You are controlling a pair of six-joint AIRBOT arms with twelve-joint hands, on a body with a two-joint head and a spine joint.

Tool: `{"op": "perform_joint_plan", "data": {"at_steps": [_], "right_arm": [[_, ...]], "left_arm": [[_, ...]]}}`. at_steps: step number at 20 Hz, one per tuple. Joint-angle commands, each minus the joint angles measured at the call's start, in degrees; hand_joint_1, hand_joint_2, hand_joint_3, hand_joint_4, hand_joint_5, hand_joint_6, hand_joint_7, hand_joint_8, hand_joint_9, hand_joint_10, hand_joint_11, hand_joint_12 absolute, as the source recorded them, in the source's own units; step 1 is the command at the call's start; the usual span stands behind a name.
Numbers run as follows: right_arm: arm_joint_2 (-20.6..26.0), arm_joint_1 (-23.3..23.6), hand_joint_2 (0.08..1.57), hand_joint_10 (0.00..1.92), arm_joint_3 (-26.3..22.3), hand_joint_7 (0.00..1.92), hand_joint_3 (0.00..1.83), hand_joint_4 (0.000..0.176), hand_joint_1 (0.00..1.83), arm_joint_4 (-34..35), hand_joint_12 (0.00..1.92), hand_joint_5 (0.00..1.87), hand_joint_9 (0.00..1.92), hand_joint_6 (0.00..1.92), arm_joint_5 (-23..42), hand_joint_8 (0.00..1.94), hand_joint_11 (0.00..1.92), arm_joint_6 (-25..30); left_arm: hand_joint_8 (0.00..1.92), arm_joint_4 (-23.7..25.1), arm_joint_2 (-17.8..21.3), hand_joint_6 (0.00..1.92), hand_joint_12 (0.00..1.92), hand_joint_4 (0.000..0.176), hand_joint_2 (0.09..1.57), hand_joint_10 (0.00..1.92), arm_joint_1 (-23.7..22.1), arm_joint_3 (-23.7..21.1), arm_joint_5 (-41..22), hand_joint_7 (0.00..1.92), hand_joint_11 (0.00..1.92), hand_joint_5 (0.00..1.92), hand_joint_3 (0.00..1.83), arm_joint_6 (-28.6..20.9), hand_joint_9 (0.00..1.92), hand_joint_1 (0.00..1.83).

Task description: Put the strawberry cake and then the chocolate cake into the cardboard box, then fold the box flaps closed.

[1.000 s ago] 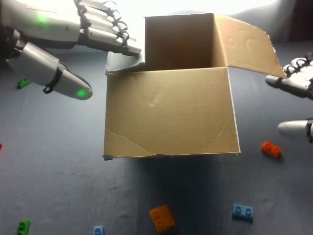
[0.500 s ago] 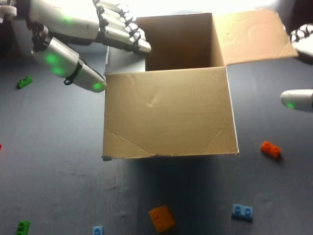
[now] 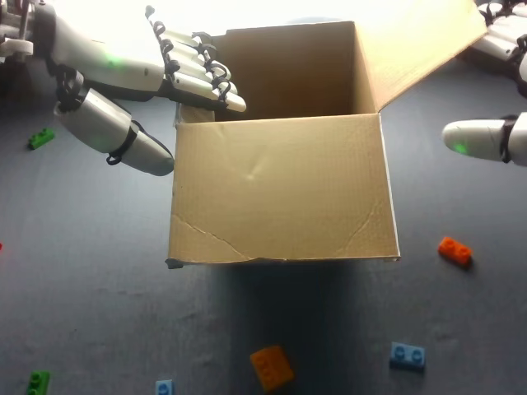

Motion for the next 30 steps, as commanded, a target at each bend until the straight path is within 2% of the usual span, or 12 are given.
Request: {"op": "perform_joint_plan", "data": {"at_steps": [1, 3, 6, 11, 13, 14, 16, 18, 21, 22, 28, 30], "right_arm": [[0.7, 1.1, 1.22, 0.00, -0.2, 0.12, 0.00, 0.000, 0.00, 0.4, 0.16, 0.01, 0.11, 0.00, 6.5, 0.00, 0.00, 0.1], [0.7, 1.7, 1.22, 0.00, -0.6, 0.09, 0.00, 0.000, 0.00, 0.4, 0.10, 0.00, 0.08, 0.00, 6.4, 0.00, 0.00, 0.1], [0.9, 1.8, 1.20, 0.01, -0.8, 0.10, 0.00, 0.000, 0.00, 0.4, 0.20, 0.02, 0.10, 0.00, 6.4, 0.00, 0.00, 0.1], [1.6, 3.7, 1.24, 0.00, -0.8, 0.10, 0.00, 0.000, 0.00, 0.4, 0.20, 0.04, 0.10, 0.01, 6.2, 0.00, 0.00, 0.1], [1.8, 4.5, 1.23, 0.01, -0.8, 0.13, 0.00, 0.000, 0.00, 0.4, 0.35, 0.07, 0.13, 0.01, 6.0, 0.01, 0.00, 0.1], [1.9, 4.8, 1.24, 0.00, -0.8, 0.13, 0.00, 0.000, 0.00, 0.4, 0.41, 0.08, 0.12, 0.01, 5.9, 0.00, 0.00, 0.1], [2.0, 5.4, 1.23, 0.00, -0.8, 0.10, 0.00, 0.000, 0.00, 0.4, 0.27, 0.04, 0.10, 0.00, 5.8, 0.00, 0.00, 0.1], [2.0, 5.6, 1.22, 0.01, -0.8, 0.13, 0.00, 0.000, 0.00, 0.4, 0.24, 0.03, 0.12, 0.00, 5.8, 0.02, 0.00, 0.1], [2.0, 6.3, 1.21, 0.00, -0.8, 0.13, 0.00, 0.000, 0.00, 0.4, 0.23, 0.06, 0.11, 0.01, 5.8, 0.00, 0.00, 0.1], [2.0, 6.5, 1.21, 0.01, -0.9, 0.14, 0.00, 0.000, 0.00, 0.4, 0.24, 0.07, 0.12, 0.01, 5.7, 0.01, 0.00, 0.1], [1.1, 8.9, 1.21, 0.01, -2.1, 0.18, 0.00, 0.000, 0.00, 0.3, 0.31, 0.09, 0.13, 0.01, 3.3, 0.01, 0.00, 0.1], [0.3, 9.6, 1.20, 0.01, -2.1, 0.20, 0.00, 0.000, 0.00, 0.2, 0.39, 0.09, 0.16, 0.01, 1.2, 0.01, 0.00, -0.4]], "left_arm": [[0.00, -0.4, 0.5, 0.01, 0.69, 0.010, 1.25, 0.01, 0.5, 0.6, 0.2, 0.13, 0.00, 0.10, 0.00, -0.4, 0.16, 0.00], [0.00, -0.4, 0.5, 0.01, 0.68, 0.017, 1.25, 0.00, 0.5, 1.0, 0.2, 0.14, 0.00, 0.09, 0.00, -0.4, 0.16, 0.00], [0.01, -0.4, 0.5, 0.01, 0.72, 0.004, 1.26, 0.01, -1.5, 1.6, 0.1, 0.16, 0.00, 0.11, 0.00, -0.7, 0.19, 0.00], [0.01, -0.4, 0.6, 0.00, 0.77, 0.000, 1.25, 0.01, -7.0, 2.9, -0.6, 0.17, 0.00, 0.08, 0.00, -1.5, 0.20, 0.00], [0.00, -0.2, 0.8, 0.01, 0.81, 0.003, 1.25, 0.01, -9.0, 3.4, -1.2, 0.17, 0.00, 0.09, 0.00, -1.8, 0.20, 0.00], [0.00, 0.4, 1.1, 0.01, 0.81, 0.014, 1.25, 0.00, -10.2, 3.4, -1.5, 0.17, 0.00, 0.11, 0.00, -2.0, 0.20, 0.00], [0.00, 1.4, 1.9, 0.01, 0.75, 0.012, 1.25, 0.00, -11.9, 3.5, -2.1, 0.15, 0.00, 0.10, 0.00, -2.6, 0.18, 0.00], [0.00, 2.4, 2.9, 0.01, 0.74, 0.004, 1.26, 0.00, -13.0, 3.6, -2.7, 0.16, 0.00, 0.12, 0.00, -3.2, 0.18, 0.00], [0.00, 4.1, 5.0, 0.00, 0.79, 0.008, 1.25, 0.00, -13.9, 3.5, -3.5, 0.15, 0.00, 0.09, 0.00, -4.3, 0.19, 0.00], [0.00, 4.5, 5.7, 0.00, 0.74, 0.002, 1.26, 0.00, -14.1, 3.5, -3.9, 0.14, 0.00, 0.09, 0.00, -4.5, 0.19, 0.00], [0.00, 7.2, 10.7, 0.00, 0.79, 0.001, 1.26, 0.00, -14.2, 3.1, -6.5, 0.16, 0.00, 0.12, 0.00, -6.5, 0.18, 0.00], [0.00, 8.3, 12.1, 0.00, 0.74, 0.012, 1.26, 0.00, -13.8, 2.6, -7.3, 0.15, 0.00, 0.08, 0.00, -6.9, 0.18, 0.00]]}}
